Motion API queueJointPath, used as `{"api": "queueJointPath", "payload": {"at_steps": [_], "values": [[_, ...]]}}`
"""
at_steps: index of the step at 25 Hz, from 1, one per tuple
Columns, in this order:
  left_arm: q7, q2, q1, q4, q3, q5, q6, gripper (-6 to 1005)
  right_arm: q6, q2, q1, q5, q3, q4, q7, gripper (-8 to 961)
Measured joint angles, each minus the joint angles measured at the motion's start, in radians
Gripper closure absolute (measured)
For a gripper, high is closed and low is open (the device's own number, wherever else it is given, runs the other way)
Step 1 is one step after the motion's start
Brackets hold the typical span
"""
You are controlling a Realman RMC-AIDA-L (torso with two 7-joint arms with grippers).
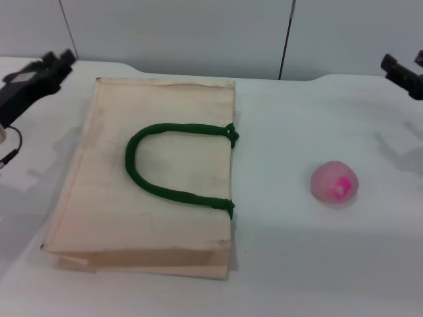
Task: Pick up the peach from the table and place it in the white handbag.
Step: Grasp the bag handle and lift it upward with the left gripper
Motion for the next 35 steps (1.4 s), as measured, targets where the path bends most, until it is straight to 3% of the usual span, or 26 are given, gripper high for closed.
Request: {"api": "queueJointPath", "payload": {"at_steps": [8,18,26,35], "values": [[-0.332,0.012,-0.088,-0.125,0.0,0.297,0.083,553,0.005,0.002,0.003,-0.109,0.005,-0.053,0.071,62],[-0.612,0.06,-0.182,-0.152,0.0,0.627,0.172,552,0.007,0.007,0.002,-0.113,0.001,-0.064,0.093,63],[-0.73,0.086,-0.205,-0.143,0.0,0.708,0.219,552,0.007,0.008,0.004,-0.117,0.0,-0.065,0.094,63],[-0.817,0.095,-0.231,-0.143,0.002,0.81,0.204,551,0.007,0.008,0.008,-0.118,0.006,-0.066,0.095,64]]}}
